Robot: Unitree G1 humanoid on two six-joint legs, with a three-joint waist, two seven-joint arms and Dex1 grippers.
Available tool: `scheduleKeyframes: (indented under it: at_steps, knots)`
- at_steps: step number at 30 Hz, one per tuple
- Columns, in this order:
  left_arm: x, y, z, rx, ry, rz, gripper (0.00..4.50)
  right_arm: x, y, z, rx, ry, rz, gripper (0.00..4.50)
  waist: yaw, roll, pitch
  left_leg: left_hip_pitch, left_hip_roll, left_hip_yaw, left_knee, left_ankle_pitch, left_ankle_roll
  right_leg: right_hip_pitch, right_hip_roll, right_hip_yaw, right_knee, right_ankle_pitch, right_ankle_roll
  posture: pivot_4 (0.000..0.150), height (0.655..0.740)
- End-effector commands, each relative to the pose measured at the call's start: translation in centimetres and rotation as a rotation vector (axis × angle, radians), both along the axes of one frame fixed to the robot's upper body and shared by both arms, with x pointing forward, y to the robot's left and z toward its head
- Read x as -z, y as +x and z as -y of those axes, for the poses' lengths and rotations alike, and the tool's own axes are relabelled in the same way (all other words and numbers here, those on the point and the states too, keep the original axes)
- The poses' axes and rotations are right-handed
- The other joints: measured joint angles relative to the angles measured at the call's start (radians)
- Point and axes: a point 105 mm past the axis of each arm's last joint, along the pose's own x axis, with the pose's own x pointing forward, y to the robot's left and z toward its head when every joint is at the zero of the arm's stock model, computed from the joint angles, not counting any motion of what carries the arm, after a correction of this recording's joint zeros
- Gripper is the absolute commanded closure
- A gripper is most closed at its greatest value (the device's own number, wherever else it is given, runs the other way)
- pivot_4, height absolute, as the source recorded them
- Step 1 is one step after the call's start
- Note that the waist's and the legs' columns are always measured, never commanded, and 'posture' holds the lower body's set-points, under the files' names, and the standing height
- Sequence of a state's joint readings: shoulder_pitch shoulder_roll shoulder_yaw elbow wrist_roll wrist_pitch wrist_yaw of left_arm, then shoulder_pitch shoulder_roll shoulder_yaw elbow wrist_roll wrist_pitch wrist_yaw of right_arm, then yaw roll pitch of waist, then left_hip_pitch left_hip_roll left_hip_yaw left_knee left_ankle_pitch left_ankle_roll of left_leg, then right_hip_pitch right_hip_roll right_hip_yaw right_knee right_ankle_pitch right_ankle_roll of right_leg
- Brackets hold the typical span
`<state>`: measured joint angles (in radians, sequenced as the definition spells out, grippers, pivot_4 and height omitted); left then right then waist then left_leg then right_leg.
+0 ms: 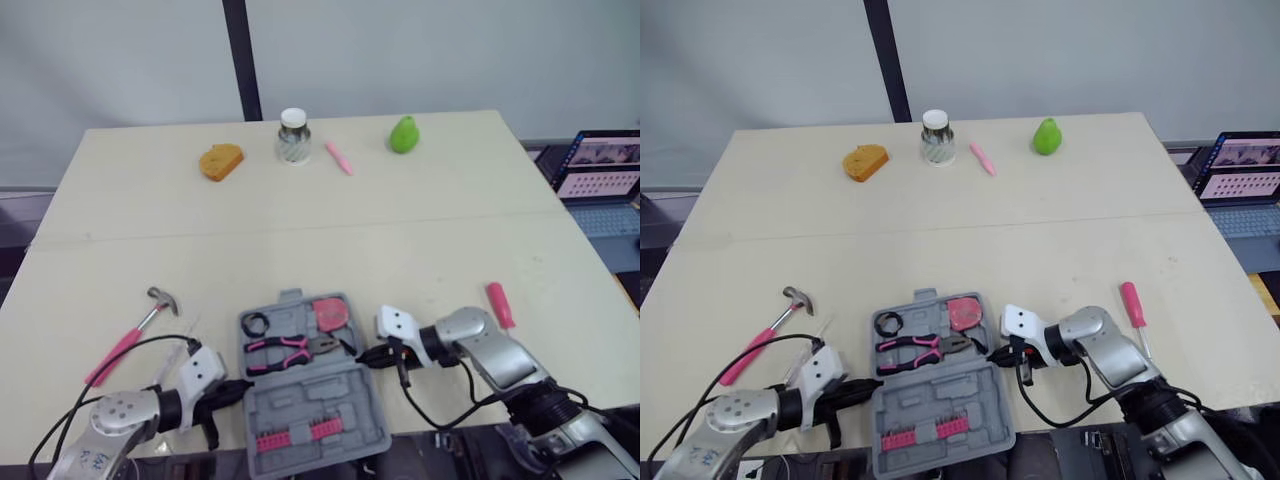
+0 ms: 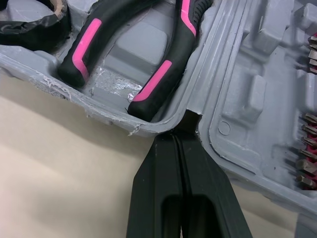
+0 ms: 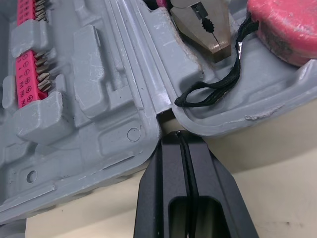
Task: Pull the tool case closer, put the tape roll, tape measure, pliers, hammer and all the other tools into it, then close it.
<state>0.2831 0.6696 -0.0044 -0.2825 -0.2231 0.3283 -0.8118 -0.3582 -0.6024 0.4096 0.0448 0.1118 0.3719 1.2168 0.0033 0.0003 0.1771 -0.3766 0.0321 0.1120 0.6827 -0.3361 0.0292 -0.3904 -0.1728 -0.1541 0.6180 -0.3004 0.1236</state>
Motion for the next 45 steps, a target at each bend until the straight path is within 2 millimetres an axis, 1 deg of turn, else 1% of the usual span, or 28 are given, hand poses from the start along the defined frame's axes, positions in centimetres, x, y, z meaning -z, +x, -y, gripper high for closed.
scheduleKeyframes:
  at_steps: [1, 7, 9, 13, 16, 23, 33, 39, 45]
  knots:
    - [0.7, 0.9, 0.3, -0.001, 0.023, -0.008, 4.45, -0.5, 0.4, -0.7, 0.004, 0.030, 0.033, 4.49, 0.002, 0.001, 0.000, 0.000, 0.000, 0.000, 0.000, 0.000, 0.000, 0.000, 0.000, 0.000, 0.000, 0.000, 0.000, 0.150, 0.7400]
    - [0.8, 2.6, 0.3, 0.012, 0.029, 0.010, 4.45, -0.8, 1.0, -0.5, 0.033, 0.034, 0.049, 4.49, 0.020, 0.002, -0.001, 0.002, -0.001, 0.000, 0.000, 0.001, 0.000, 0.001, -0.001, 0.000, 0.002, 0.000, 0.000, 0.150, 0.7400]
    - [0.7, 3.6, 0.3, 0.008, 0.031, 0.028, 4.45, -0.8, 1.4, -0.3, 0.051, 0.033, 0.057, 4.49, 0.024, 0.004, -0.002, 0.002, -0.001, 0.000, 0.000, 0.001, 0.000, 0.001, -0.002, 0.000, 0.002, 0.000, -0.001, 0.150, 0.7400]
    - [0.4, 5.1, 0.4, -0.004, 0.018, 0.058, 4.45, -1.0, 2.1, 0.0, 0.075, 0.033, 0.070, 4.49, 0.025, 0.005, -0.003, 0.002, -0.002, -0.001, 0.000, 0.004, 0.000, 0.001, -0.003, -0.001, 0.003, 0.001, -0.002, 0.150, 0.7400]
    - [0.1, 5.8, 0.5, -0.007, 0.012, 0.073, 4.45, -1.2, 2.4, 0.1, 0.087, 0.036, 0.079, 4.49, 0.025, 0.005, -0.003, 0.002, -0.002, -0.001, 0.000, 0.004, 0.000, 0.001, -0.004, -0.001, 0.003, 0.001, -0.002, 0.150, 0.7400]
    - [-0.3, 6.6, 0.6, -0.009, 0.001, 0.103, 4.45, -1.7, 3.3, 0.2, 0.113, 0.040, 0.103, 4.49, 0.023, 0.005, -0.003, 0.002, -0.002, -0.001, -0.001, 0.005, 0.000, 0.001, -0.004, -0.001, 0.003, 0.002, -0.002, 0.150, 0.7400]
    - [-2.2, 8.2, 0.7, -0.030, -0.035, 0.167, 4.45, -2.0, 4.2, 0.3, 0.130, 0.042, 0.126, 4.49, 0.019, 0.004, -0.003, 0.001, -0.002, -0.001, -0.001, 0.005, 0.000, 0.000, -0.003, -0.002, 0.003, 0.002, -0.002, 0.150, 0.7400]
    - [-2.4, 8.8, 0.9, -0.022, -0.030, 0.171, 4.45, -2.0, 4.5, 0.4, 0.137, 0.044, 0.135, 4.49, 0.006, 0.004, -0.002, 0.000, -0.001, 0.000, -0.002, 0.004, -0.001, -0.001, -0.001, -0.002, 0.004, 0.002, -0.002, 0.150, 0.7400]
    - [-2.4, 8.7, 1.1, -0.009, -0.033, 0.166, 4.45, -2.0, 4.5, 0.5, 0.141, 0.042, 0.138, 4.49, -0.006, 0.002, -0.001, -0.001, -0.001, 0.001, -0.002, 0.003, 0.001, 0.000, -0.001, -0.003, 0.001, 0.002, 0.000, 0.150, 0.7400]
